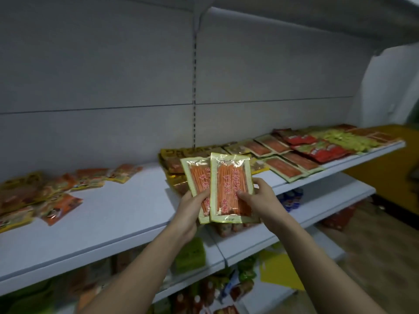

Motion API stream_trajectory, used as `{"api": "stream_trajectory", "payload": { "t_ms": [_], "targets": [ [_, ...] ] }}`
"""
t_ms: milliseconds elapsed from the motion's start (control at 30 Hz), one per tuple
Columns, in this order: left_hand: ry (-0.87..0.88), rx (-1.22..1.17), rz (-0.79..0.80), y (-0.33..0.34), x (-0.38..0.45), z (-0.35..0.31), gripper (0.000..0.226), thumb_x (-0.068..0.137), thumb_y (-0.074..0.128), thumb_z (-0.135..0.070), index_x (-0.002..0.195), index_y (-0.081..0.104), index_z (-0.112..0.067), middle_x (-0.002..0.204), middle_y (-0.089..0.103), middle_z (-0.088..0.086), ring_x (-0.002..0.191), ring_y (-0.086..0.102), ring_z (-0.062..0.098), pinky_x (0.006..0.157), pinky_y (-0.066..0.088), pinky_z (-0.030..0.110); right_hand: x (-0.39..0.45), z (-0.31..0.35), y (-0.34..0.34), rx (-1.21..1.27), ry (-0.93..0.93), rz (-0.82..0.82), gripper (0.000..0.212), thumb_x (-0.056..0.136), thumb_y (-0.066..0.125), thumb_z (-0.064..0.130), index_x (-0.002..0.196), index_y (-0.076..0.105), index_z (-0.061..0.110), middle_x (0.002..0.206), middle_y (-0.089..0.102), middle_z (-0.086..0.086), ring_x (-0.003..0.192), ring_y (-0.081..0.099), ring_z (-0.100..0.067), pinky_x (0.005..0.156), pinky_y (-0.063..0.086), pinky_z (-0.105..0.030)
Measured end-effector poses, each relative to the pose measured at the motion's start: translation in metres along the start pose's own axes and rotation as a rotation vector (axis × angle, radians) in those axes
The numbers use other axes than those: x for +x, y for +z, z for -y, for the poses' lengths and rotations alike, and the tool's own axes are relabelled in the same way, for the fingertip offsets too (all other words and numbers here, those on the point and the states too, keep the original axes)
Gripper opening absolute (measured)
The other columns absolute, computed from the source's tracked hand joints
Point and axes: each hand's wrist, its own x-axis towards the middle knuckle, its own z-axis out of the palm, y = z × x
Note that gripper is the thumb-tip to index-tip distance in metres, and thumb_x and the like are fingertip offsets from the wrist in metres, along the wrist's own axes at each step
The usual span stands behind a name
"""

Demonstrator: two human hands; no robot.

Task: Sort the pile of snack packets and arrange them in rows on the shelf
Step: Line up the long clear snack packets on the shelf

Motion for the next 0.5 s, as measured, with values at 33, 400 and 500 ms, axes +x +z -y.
{"api": "stream_trajectory", "payload": {
  "t_ms": [33,400,500],
  "targets": [
    [-0.006,0.016,0.011,0.014,0.006,0.004,0.024,0.099,0.060,-0.017,0.122,0.065,-0.016,0.111,0.076,0.009,0.101,0.073,0.029,0.094,0.056,0.052,0.004,-0.004,-0.016,0.000,0.008,-0.003,0.036,0.096,0.063,0.015,0.128,0.046,0.019,0.111,0.068,-0.004,0.094,0.071,-0.021,0.082,0.060,-0.042],
    [0.053,0.200,0.059,0.141,0.125,0.037,0.031,0.095,0.066,-0.008,0.125,0.062,-0.014,0.112,0.075,0.004,0.100,0.074,0.022,0.094,0.057,0.047,0.108,-0.034,-0.164,-0.096,0.046,-0.149,0.038,0.093,0.064,0.007,0.128,0.052,0.019,0.106,0.068,0.001,0.094,0.069,-0.020,0.086,0.058,-0.041],
    [0.016,0.191,0.056,0.177,0.165,0.045,0.027,0.095,0.065,-0.004,0.121,0.064,-0.010,0.109,0.075,0.006,0.096,0.074,0.022,0.090,0.058,0.043,0.148,-0.030,-0.218,-0.232,0.095,-0.200,0.027,0.096,0.057,0.004,0.121,0.056,0.015,0.093,0.063,0.004,0.085,0.062,-0.011,0.075,0.051,-0.032]
  ]
}}
